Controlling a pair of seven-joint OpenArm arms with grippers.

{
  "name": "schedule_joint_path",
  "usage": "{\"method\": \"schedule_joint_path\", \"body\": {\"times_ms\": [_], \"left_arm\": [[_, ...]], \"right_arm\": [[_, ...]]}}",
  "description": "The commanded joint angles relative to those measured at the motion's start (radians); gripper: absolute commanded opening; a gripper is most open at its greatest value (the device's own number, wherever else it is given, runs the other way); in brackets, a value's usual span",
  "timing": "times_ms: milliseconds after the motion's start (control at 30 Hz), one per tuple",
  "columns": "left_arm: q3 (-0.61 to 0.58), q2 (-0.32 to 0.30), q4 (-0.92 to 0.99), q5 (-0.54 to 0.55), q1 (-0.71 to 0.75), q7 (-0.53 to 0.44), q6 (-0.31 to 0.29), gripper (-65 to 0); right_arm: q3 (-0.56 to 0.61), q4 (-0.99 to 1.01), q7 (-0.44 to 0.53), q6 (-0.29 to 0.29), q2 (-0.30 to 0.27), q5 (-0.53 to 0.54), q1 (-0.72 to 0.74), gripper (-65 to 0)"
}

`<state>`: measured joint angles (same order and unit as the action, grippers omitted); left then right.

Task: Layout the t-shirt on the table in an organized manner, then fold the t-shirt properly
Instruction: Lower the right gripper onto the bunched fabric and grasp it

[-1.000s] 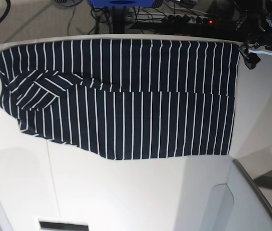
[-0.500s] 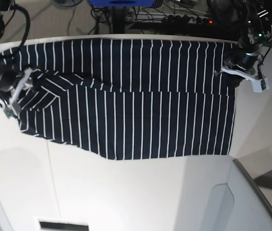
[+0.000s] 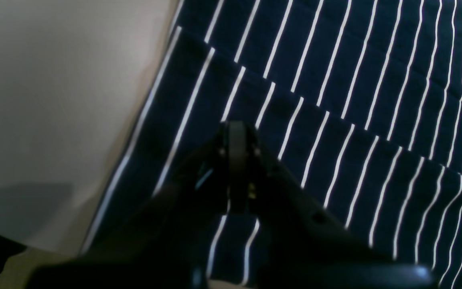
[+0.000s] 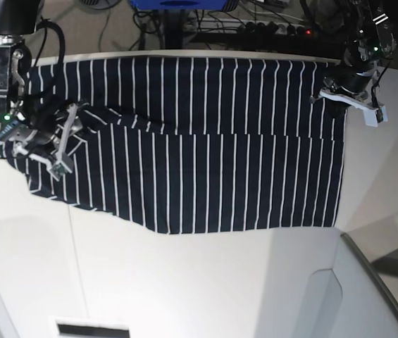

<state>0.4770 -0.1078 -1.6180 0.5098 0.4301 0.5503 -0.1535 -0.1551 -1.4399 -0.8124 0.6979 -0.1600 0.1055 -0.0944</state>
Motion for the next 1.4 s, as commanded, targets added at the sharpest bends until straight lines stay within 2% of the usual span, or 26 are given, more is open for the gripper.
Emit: {"method": "schedule_joint_path", "body": {"times_ms": [0,233,300,400,433,667,833,1067,1367], "left_arm": [[0.006,-0.008,-0.015,0.008,0.000,-0.020,-0.002,-65.0],[0.006,-0.011,-0.014,0.008,-0.003,-0.020,-0.002,-65.0],[0.006,-0.011,-0.014,0.008,-0.004,-0.020,-0.001,-65.0],[0.006,-0.011,-0.014,0.008,-0.006,-0.020,0.001,-65.0],[0.006,-0.011,-0.014,0.008,-0.007,-0.020,0.001,-65.0],[0.007,-0.013,0.025,0.008,-0.010,-0.022,0.001,-65.0],[0.007,-0.013,0.028,0.008,-0.009,-0.022,0.001,-65.0],[0.007,-0.013,0.026,0.008,-0.009,-0.022,0.001,-65.0],[0.007,-0.013,0.028,0.008,-0.007,-0.022,0.001,-65.0]], "right_arm": [[-0.005,0.004,0.012,0.000,-0.013,0.009,0.023,-33.2],[-0.005,0.034,0.046,0.000,-0.013,0.009,0.029,-34.2],[-0.005,0.034,0.046,0.000,-0.013,0.009,0.029,-41.1],[-0.005,0.034,0.044,0.000,-0.011,0.009,0.032,-61.1],[-0.005,0.034,0.044,0.000,-0.011,0.009,0.034,-65.0],[-0.005,0.031,0.043,0.000,-0.010,0.009,0.055,-64.2],[-0.002,0.032,0.020,0.000,0.015,0.004,0.083,-64.2],[0.093,0.034,0.001,0.000,0.017,0.004,0.137,-64.2],[0.114,0.051,0.006,0.000,0.018,0.004,0.170,-64.2]]}}
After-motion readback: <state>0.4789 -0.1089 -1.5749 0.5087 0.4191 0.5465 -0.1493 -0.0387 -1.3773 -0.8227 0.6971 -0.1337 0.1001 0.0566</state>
